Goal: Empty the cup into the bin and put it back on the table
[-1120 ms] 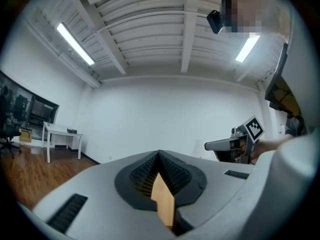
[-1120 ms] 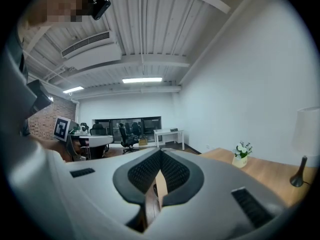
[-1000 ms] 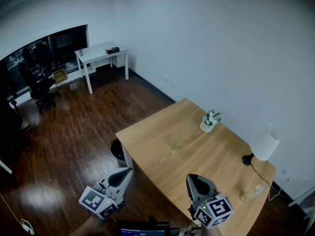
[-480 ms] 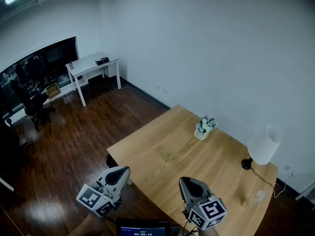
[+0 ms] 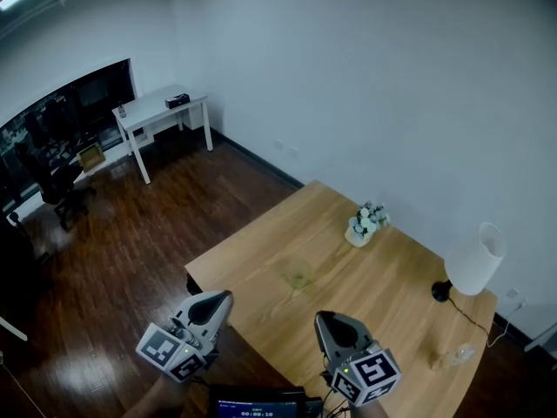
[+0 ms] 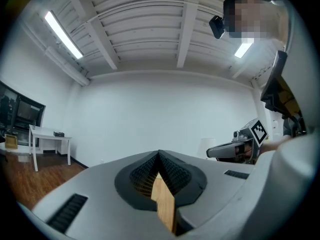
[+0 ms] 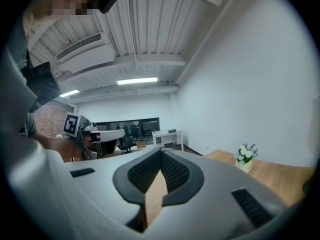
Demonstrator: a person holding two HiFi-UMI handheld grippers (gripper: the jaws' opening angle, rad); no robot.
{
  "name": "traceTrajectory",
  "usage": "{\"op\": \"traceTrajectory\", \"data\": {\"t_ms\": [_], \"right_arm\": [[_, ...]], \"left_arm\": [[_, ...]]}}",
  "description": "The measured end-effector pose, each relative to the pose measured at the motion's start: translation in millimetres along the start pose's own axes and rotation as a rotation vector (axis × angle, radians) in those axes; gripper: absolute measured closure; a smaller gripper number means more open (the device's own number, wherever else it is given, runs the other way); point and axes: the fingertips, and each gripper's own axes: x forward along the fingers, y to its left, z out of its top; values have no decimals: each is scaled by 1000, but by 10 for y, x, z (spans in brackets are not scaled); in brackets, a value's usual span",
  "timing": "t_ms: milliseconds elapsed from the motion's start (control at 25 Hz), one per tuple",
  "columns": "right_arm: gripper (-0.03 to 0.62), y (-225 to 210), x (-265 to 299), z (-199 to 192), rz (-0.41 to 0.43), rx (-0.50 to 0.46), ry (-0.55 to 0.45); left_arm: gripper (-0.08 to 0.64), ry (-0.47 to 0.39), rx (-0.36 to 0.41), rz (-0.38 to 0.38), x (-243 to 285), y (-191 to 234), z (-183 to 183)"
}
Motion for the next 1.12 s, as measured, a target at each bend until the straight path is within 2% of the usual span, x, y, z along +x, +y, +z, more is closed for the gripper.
{"op": "traceTrajectory", "data": {"t_ms": [480,920,1120], "right_arm": [[592,-203,327,-13,-150,38,-11],[592,-265,660,30,-285,42,1],[592,-289,789,65,-340,41,3]], "left_arm": [[568,29,-30,-137,351,426,-95],[568,32,-66,-219,595,933,-166],[568,61,-98,-294,697,1009,-238]]}}
